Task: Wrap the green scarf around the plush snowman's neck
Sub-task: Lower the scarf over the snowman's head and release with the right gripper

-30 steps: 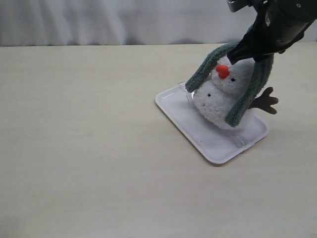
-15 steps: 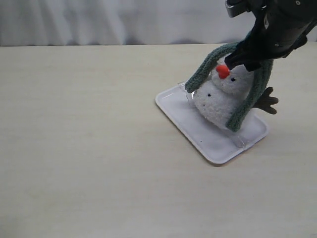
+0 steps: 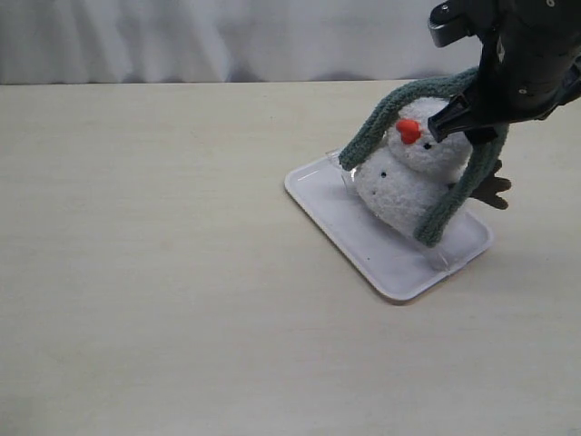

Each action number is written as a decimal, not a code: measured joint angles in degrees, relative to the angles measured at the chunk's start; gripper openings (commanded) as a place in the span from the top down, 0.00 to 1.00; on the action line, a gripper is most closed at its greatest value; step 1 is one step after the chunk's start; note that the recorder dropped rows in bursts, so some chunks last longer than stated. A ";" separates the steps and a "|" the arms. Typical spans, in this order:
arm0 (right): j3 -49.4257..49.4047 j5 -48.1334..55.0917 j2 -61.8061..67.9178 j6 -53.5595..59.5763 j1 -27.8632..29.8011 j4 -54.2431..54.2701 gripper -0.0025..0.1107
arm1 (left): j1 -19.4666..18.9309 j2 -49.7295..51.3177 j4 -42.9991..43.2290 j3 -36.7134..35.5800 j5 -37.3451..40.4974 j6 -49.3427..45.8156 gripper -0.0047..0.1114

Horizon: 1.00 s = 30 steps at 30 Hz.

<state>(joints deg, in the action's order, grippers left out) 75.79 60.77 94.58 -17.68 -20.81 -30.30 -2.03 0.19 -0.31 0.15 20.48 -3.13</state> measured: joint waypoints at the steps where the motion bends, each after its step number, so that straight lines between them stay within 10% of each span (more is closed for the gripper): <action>1: 0.00 0.30 0.00 0.00 0.00 0.00 0.42 | 0.00 0.00 0.00 0.00 0.00 0.00 0.96; 11: 0.37 0.53 0.00 0.00 0.00 0.00 0.47 | 0.00 0.00 0.00 0.00 0.00 0.00 0.96; 23: 2.35 1.45 -6.15 0.14 0.00 -1.26 0.94 | 0.00 0.00 0.00 0.00 0.00 0.00 0.96; 30: 2.35 -4.22 -3.83 -3.76 0.00 -1.26 0.60 | 0.00 0.00 0.00 0.00 0.00 0.00 0.96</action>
<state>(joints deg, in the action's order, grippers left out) 78.14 56.54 90.75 -21.44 -20.81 -31.56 -2.03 0.19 -0.31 0.15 20.48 -3.13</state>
